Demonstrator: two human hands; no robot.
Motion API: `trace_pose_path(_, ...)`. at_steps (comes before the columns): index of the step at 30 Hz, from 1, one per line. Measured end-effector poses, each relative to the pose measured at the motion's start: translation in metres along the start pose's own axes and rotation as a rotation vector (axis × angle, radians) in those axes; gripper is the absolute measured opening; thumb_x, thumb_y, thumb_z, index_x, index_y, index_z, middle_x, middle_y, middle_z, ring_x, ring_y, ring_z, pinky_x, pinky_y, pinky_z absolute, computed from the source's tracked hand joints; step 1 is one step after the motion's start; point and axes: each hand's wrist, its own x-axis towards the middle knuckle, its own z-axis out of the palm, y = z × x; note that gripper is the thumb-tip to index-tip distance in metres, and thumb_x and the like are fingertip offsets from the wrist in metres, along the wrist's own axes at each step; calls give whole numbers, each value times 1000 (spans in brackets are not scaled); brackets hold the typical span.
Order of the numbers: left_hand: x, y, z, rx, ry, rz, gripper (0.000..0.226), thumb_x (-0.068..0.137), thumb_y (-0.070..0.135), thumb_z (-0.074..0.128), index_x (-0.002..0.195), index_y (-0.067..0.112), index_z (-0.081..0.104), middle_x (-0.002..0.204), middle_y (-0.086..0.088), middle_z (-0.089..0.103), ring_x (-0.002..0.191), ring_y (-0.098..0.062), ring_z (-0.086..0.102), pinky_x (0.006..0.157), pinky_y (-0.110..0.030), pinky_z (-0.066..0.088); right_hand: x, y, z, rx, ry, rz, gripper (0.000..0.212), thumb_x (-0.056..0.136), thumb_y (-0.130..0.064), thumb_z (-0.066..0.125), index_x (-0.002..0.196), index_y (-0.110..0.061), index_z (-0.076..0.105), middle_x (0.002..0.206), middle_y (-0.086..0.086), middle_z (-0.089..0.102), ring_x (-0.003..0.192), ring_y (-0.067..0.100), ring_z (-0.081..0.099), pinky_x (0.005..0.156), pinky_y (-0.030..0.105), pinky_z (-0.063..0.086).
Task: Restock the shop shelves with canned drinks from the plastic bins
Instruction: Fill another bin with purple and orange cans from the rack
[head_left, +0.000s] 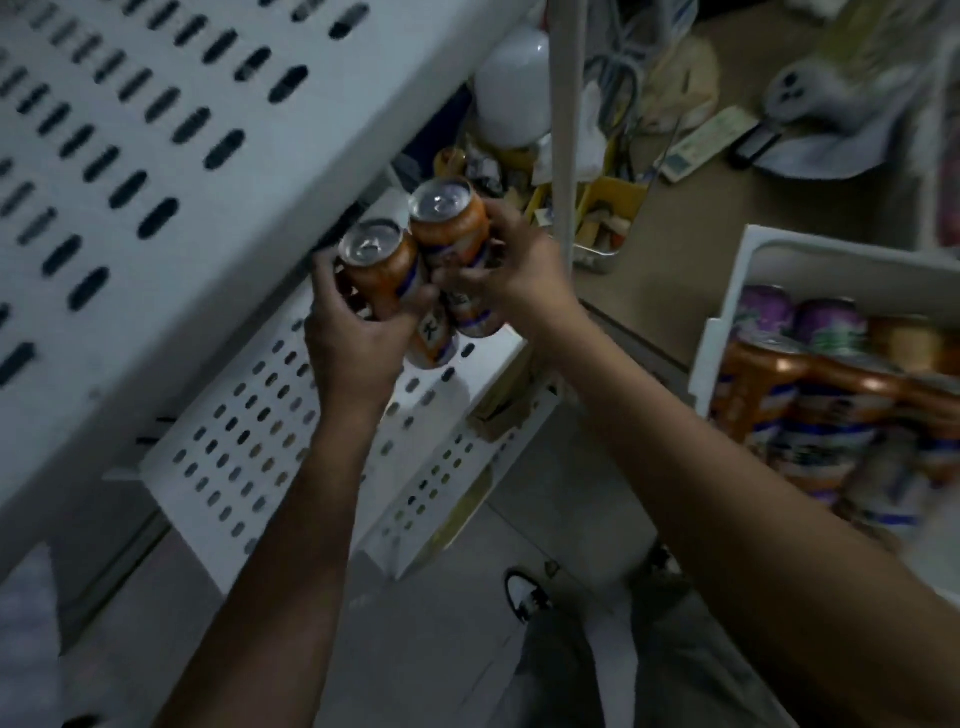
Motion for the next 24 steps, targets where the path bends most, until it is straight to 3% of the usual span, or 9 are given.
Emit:
trace_pose_path(4, -35, 45, 16, -18, -99, 96, 74, 69, 63, 82, 126, 24, 53, 117, 12, 67, 105, 0, 65, 87, -39, 59, -58, -19, -63, -13, 101, 60, 57, 69, -33, 89, 119, -19, 65, 109, -5, 73, 103, 6, 68, 93, 37, 57)
trace_pose_path(8, -59, 95, 46, -30, -201, 220, 79, 68, 70, 79, 128, 24, 53, 116, 13, 68, 105, -2, 65, 86, -34, 58, -102, -42, -130, -86, 252, 55, 56, 67, -35, 89, 116, -18, 67, 108, -2, 74, 103, 8, 69, 93, 40, 58)
trace_pose_path(12, -84, 145, 76, -76, -325, 302, 79, 64, 68, 81, 123, 24, 53, 111, 15, 67, 102, -4, 65, 86, -38, 58, -145, -60, -190, -166, 389, 67, 64, 63, -47, 90, 117, -22, 68, 108, -4, 75, 106, 8, 69, 93, 42, 58)
trace_pose_path(14, -98, 169, 93, -72, -370, 355, 81, 62, 69, 81, 123, 24, 53, 111, 13, 68, 101, -7, 67, 83, -38, 59, -168, -63, -217, -156, 438, 70, 62, 64, -43, 91, 116, -19, 69, 108, -2, 75, 105, 10, 70, 94, 44, 57)
trace_pose_path(19, -147, 219, 144, -78, -474, 490, 75, 61, 65, 83, 117, 22, 57, 109, 9, 66, 99, -10, 65, 80, -40, 58, -229, -52, -288, -144, 564, 142, 58, 69, -33, 90, 118, -13, 67, 105, -3, 75, 97, 1, 70, 87, 28, 58)
trace_pose_path(24, -196, 251, 197, -13, -647, 528, 72, 67, 57, 86, 125, 23, 57, 110, 11, 68, 97, -2, 63, 77, -12, 51, -275, -23, -351, -223, 641, 285, 76, 52, -55, 90, 119, -31, 61, 102, -9, 75, 97, 8, 71, 89, 41, 59)
